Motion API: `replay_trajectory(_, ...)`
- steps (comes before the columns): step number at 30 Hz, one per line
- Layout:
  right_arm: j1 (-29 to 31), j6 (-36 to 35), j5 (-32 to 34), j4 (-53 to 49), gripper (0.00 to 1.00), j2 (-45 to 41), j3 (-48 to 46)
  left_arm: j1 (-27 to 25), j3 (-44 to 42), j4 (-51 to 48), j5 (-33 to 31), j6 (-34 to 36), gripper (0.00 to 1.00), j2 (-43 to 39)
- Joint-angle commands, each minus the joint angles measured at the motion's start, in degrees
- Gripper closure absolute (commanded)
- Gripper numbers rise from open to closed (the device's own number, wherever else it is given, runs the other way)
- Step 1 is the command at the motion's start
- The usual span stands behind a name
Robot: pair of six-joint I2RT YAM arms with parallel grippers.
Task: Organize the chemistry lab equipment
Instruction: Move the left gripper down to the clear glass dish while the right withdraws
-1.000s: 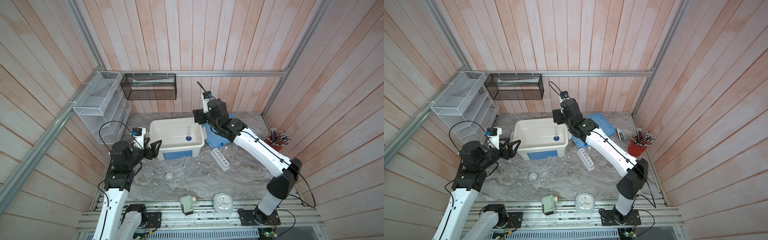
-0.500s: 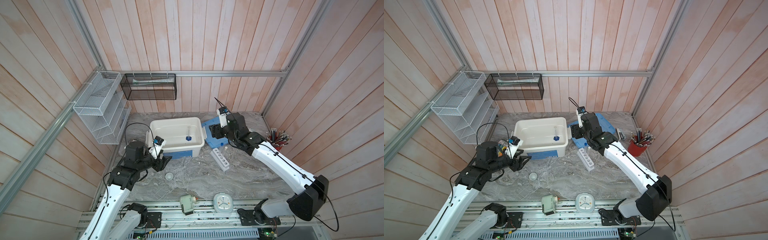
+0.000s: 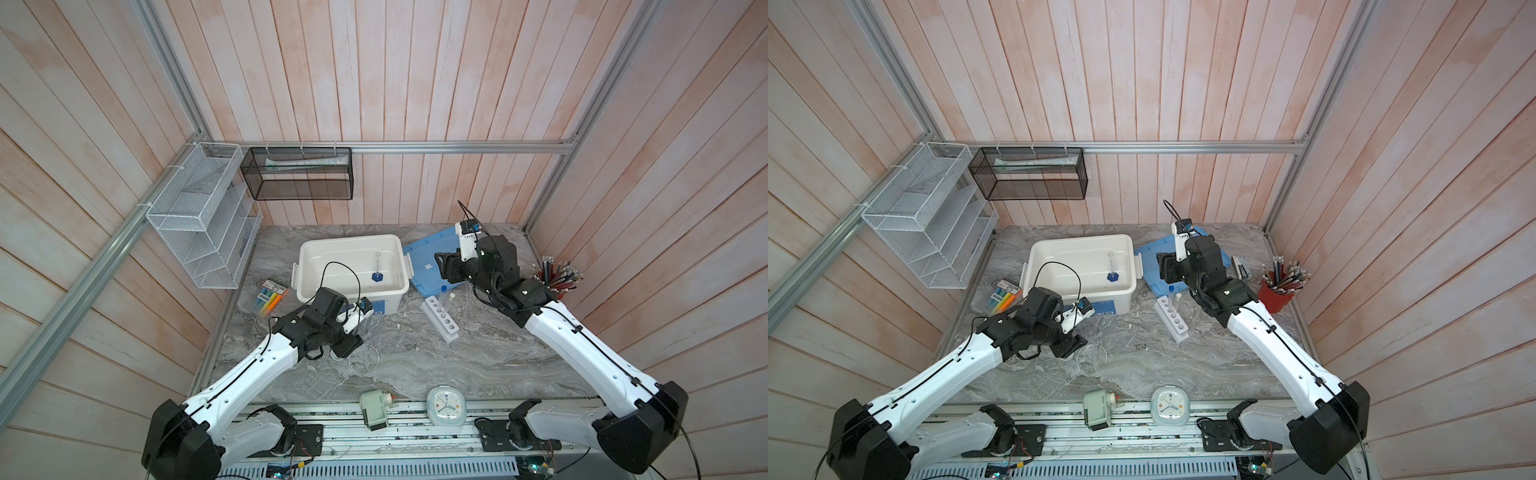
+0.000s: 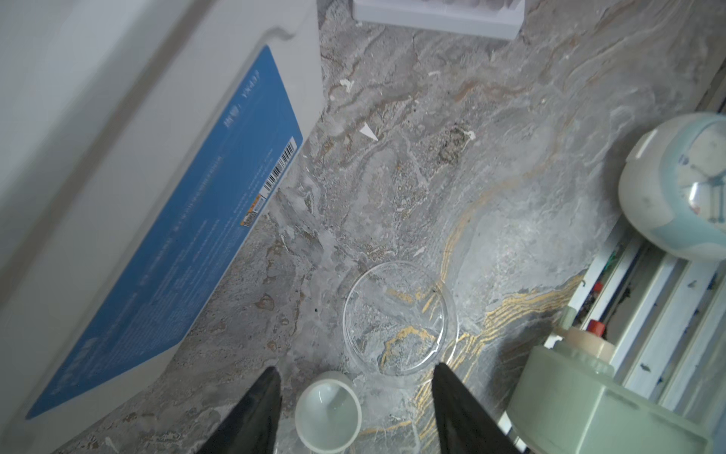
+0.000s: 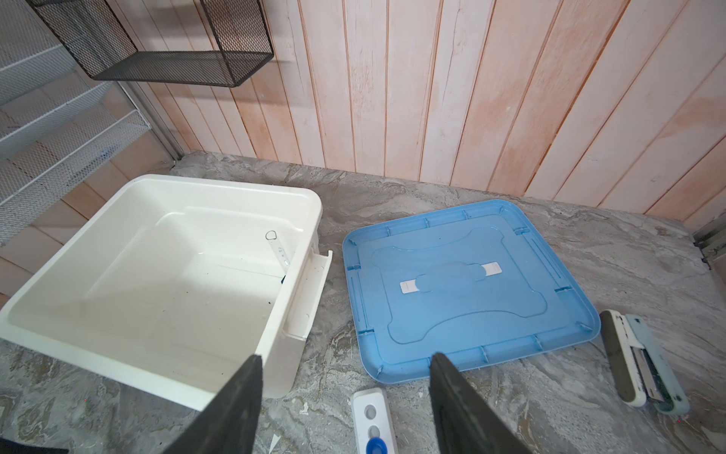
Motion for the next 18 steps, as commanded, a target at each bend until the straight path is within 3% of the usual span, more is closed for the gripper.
replay_trajectory(1, -1.38, -0.14, -1.22, 2.35, 0.35, -2.46, -1.66, -1.08, 0.19, 0.47, -4.72, 2.93, 0.41, 3.14)
replay_trajectory(9, -3.5, 0.24, -3.24, 3.07, 0.36, -4.33, -4.02, -1.75, 1.93, 4.14, -8.17, 3.0, 0.56, 11.79)
replay_trajectory(18, -5.03, 0.7, -4.92, 3.9, 0.37, -4.96, -5.6, -2.79, 3.17, 5.1, -7.03, 4.46, 0.6, 17.11)
